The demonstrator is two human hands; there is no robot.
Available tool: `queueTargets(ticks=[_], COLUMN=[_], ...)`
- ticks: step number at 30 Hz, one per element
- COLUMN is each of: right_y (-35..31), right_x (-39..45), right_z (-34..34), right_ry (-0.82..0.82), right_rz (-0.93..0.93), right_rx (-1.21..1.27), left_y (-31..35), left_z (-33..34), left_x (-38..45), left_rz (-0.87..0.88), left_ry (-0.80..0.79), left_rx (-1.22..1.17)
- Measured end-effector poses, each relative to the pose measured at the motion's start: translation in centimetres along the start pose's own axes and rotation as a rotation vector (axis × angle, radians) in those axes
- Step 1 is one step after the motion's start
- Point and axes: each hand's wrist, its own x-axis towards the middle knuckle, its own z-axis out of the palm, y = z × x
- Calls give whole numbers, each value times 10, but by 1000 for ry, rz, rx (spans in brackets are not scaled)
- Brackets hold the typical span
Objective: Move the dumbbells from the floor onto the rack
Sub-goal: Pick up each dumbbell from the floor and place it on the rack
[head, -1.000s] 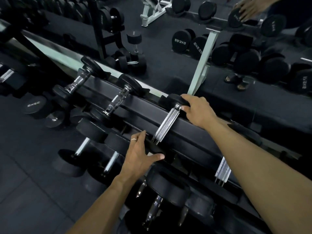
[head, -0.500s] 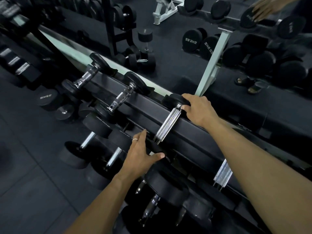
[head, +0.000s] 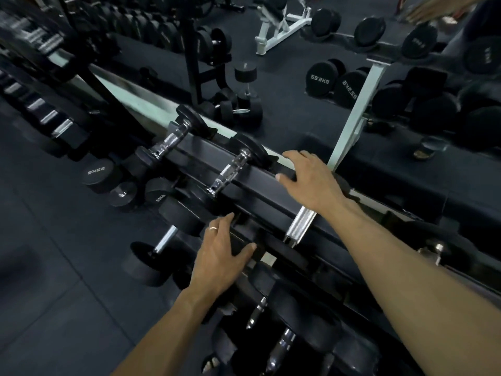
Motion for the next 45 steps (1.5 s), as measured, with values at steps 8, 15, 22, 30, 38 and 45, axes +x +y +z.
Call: queueTargets(ticks=[8,15,22,30,38,45], right_y=[-34,-42,-39,-38,-34,-42], right_x=[50,83,102,116,114,114], right_z=[34,56,65,64,66,65], right_ry=[-6,-59,-37,-89,-75,-84], right_rz=[166,210,188,132,110,129], right_rx=[21,28,43,-9,-11,-79], left_y=[-70,-93,-94,-81,-75,-76], left_z=[-55,-64,-55,-43,-41,-46], left_x=[64,112,119,104,101,105], left_rz=[119,115,19,-57,-64,-76], left_ry=[72,-83,-103,-28,-43,-96], left_rx=[70,-3,-141,-219,-191,-193])
